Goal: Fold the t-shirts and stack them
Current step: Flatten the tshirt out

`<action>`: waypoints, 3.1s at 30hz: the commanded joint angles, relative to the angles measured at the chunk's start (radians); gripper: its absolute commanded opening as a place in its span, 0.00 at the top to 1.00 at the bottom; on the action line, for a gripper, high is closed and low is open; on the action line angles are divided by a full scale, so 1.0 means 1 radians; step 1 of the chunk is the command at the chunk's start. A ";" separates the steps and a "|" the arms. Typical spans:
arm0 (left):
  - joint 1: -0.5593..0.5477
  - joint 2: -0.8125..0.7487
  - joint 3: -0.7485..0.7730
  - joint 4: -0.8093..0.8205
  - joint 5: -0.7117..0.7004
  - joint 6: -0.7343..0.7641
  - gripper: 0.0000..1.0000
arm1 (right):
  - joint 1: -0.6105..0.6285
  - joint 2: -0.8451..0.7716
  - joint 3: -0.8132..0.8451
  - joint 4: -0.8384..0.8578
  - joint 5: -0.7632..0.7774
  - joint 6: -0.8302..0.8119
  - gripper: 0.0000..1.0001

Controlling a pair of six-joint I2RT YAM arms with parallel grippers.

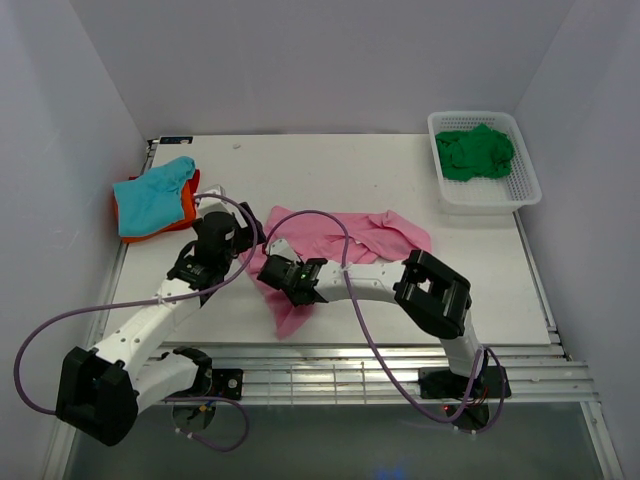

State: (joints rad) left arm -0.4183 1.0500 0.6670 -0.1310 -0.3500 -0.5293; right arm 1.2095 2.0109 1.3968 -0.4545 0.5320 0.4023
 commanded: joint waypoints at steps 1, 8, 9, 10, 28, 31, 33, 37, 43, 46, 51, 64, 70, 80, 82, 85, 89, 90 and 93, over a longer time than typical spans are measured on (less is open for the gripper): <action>-0.013 -0.027 0.034 0.022 0.068 -0.011 0.03 | -0.031 0.042 -0.035 -0.116 0.031 0.015 0.63; -0.013 -0.002 0.037 0.024 0.078 -0.015 0.03 | -0.031 -0.006 0.034 -0.196 0.095 0.012 0.68; -0.013 0.002 0.037 0.025 0.080 -0.017 0.03 | -0.031 -0.014 0.044 -0.202 0.100 0.001 0.58; -0.013 0.004 0.037 0.027 0.083 -0.018 0.03 | -0.030 -0.029 0.056 -0.202 0.105 -0.003 0.54; -0.013 0.011 0.028 0.031 0.103 -0.026 0.03 | -0.028 -0.146 0.036 -0.142 0.008 -0.008 0.47; -0.013 0.018 0.031 0.034 0.112 -0.031 0.03 | -0.028 -0.126 0.041 -0.131 -0.016 -0.013 0.49; -0.013 0.018 0.031 0.034 0.114 -0.031 0.03 | -0.027 -0.117 0.039 -0.121 -0.035 -0.013 0.53; -0.013 0.012 0.029 0.034 0.111 -0.026 0.03 | -0.027 -0.112 0.021 -0.073 -0.079 -0.011 0.59; -0.013 0.002 0.031 0.031 0.109 -0.023 0.03 | -0.028 -0.101 0.018 -0.069 -0.090 -0.013 0.66; -0.013 -0.004 0.029 0.031 0.106 -0.021 0.03 | -0.028 -0.101 0.013 -0.066 -0.090 -0.013 0.73; -0.013 -0.011 0.025 0.028 0.100 -0.020 0.03 | -0.027 -0.101 -0.002 -0.059 -0.084 -0.010 0.92; -0.013 -0.027 0.023 0.013 0.085 -0.012 0.03 | -0.200 -0.300 0.070 -0.210 0.180 -0.083 0.92; -0.013 -0.007 0.011 0.025 0.091 -0.018 0.03 | -0.408 -0.537 0.039 -0.248 0.253 -0.118 0.92; -0.013 0.053 0.020 0.047 0.124 -0.018 0.03 | -0.561 -0.681 -0.015 -0.363 0.382 -0.068 0.92; -0.013 0.064 0.016 0.051 0.150 -0.017 0.04 | -0.574 -0.681 -0.030 -0.381 0.393 -0.060 0.92; -0.013 0.103 0.002 0.057 0.196 -0.017 0.05 | -0.588 -0.666 -0.056 -0.418 0.436 -0.036 0.92; -0.013 0.137 -0.030 0.060 0.203 -0.034 0.07 | -0.666 -0.656 -0.024 -0.454 0.445 -0.026 0.92; -0.013 0.136 -0.036 0.065 0.203 -0.034 0.07 | -0.704 -0.663 -0.007 -0.454 0.445 -0.034 0.92; -0.013 0.137 -0.049 0.091 0.213 -0.029 0.07 | -0.783 -0.683 0.077 -0.449 0.439 -0.085 0.92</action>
State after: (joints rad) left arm -0.4278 1.2011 0.6277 -0.0746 -0.1635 -0.5545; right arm 0.4961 1.3655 1.3663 -0.9016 0.9134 0.3420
